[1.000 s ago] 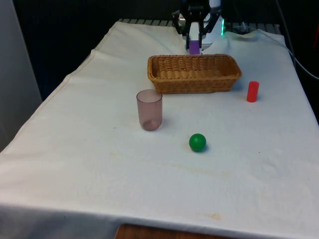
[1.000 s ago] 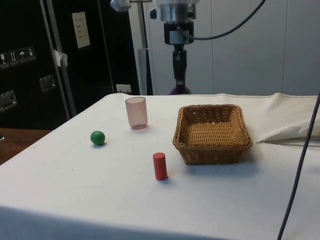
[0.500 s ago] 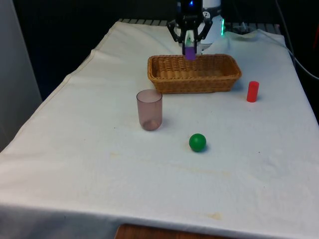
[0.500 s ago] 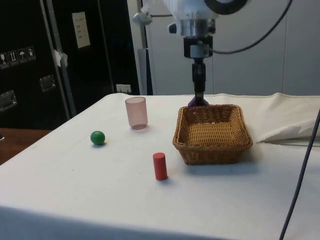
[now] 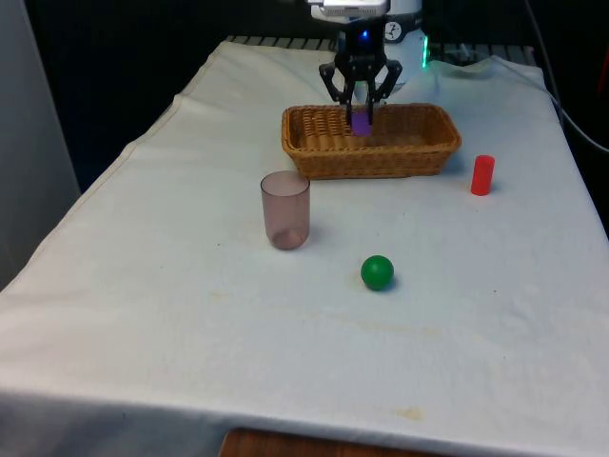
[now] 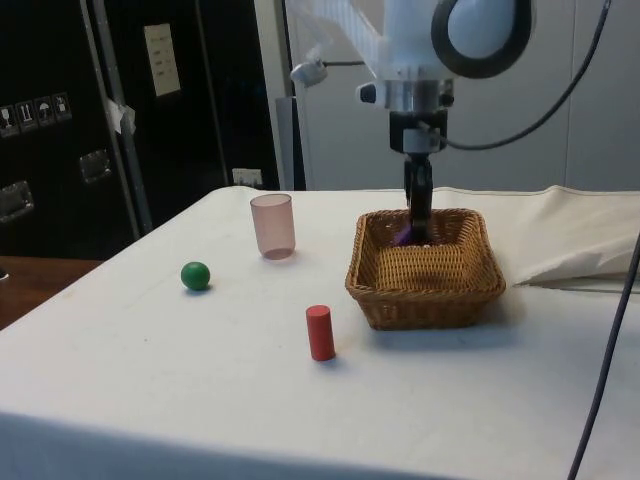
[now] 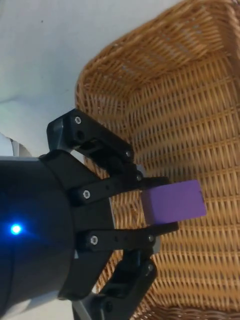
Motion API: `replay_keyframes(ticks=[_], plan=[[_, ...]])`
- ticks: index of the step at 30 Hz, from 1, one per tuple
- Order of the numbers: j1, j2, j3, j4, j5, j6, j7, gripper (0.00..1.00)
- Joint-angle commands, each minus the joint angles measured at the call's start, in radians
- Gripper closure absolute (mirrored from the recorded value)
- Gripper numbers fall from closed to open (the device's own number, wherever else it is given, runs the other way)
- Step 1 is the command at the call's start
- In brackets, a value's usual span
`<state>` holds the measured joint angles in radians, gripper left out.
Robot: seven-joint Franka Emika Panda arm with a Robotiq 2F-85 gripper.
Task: Pick up the triangular block and place it into the basket.
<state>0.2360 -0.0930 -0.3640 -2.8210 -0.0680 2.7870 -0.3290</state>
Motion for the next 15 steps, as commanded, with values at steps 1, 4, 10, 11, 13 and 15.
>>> replay_keyframes(ticks=[1,4,10,11,13,15], plan=[[0.006,0.01,-0.001,-0.01,0.019,0.033,-0.013,0.67],[0.007,0.035,0.001,-0.017,0.023,0.068,-0.013,0.67],[0.006,0.073,0.006,-0.022,0.027,0.114,-0.012,0.67],[0.005,0.076,0.006,-0.02,0.023,0.113,-0.011,0.67],[0.004,0.08,0.005,-0.017,0.018,0.112,-0.008,0.67],[0.001,0.091,0.002,-0.01,0.002,0.111,0.0,0.67]])
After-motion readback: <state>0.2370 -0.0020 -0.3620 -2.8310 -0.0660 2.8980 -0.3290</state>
